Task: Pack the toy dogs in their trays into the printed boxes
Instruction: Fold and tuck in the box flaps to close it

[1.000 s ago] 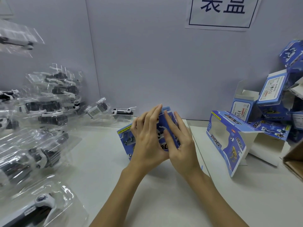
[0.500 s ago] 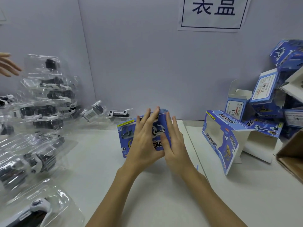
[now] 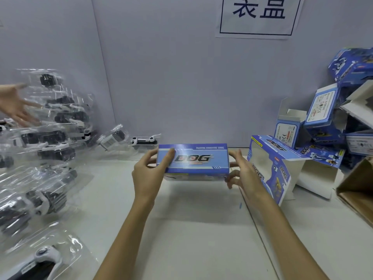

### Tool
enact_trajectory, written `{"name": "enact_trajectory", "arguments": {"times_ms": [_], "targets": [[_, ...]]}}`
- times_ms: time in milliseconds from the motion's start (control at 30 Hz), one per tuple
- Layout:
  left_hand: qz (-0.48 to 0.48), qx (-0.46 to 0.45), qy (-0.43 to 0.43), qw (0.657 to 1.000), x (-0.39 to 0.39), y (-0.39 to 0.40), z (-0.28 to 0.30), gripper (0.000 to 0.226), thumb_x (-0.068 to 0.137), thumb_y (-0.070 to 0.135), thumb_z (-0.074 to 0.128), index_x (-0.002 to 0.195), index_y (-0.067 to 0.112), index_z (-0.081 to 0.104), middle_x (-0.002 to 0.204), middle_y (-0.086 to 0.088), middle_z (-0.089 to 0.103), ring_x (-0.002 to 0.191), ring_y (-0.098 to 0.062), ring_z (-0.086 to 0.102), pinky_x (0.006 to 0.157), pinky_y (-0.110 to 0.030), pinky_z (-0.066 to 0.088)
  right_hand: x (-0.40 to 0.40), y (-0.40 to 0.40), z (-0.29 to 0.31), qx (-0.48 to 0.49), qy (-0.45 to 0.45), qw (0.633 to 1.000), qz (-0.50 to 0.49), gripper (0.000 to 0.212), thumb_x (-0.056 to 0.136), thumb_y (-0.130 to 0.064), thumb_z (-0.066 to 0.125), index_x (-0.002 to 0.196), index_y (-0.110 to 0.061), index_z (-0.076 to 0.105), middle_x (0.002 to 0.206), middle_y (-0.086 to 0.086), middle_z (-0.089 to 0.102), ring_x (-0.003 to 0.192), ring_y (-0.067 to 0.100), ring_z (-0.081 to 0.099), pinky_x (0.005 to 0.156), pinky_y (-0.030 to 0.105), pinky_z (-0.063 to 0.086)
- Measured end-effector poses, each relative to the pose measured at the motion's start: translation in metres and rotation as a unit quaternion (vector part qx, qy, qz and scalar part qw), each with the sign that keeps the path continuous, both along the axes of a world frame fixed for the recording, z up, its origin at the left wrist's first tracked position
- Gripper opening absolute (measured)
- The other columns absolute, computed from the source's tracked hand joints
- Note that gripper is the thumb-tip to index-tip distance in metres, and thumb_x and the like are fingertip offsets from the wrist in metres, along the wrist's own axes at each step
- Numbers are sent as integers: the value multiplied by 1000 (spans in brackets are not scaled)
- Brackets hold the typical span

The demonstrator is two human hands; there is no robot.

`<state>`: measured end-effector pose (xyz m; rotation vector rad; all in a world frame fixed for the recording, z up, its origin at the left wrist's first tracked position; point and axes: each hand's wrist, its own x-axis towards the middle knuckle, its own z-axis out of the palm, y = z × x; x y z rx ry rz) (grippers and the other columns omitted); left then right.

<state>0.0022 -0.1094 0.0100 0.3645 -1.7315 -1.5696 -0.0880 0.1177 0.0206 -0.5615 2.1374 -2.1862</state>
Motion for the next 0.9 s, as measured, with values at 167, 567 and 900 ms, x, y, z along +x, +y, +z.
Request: {"name": "enact_trajectory", "arguments": {"times_ms": [167,567,900], "targets": [[15,92,-81,992,-1,1,0,52,85,67,73,77,16,77,71,1,76,72,-21,67,76,-43,60,3,5,-3,98,134,979,120,50,97,-66,54,138,-38,61,131,-17,68,121,3,63,99,20,49],[-178,49,-11,983,-4,27,-2,40,94,50,69,131,33,64,113,6,77,103,-23,74,78,-36,60,0,-7,-10,-49,-14,999,-8,61,91,-77,52,127,-31,72,123,-2,76,121,17,68,110,45,51],[-169,99,-16,980,-12,10,-16,33,103,38,60,129,21,68,115,-9,77,94,-24,72,70,-32,56,7,-12,-9,30,15,999,30,39,101,-54,52,126,-28,67,113,-10,78,104,6,73,86,20,54]]}}
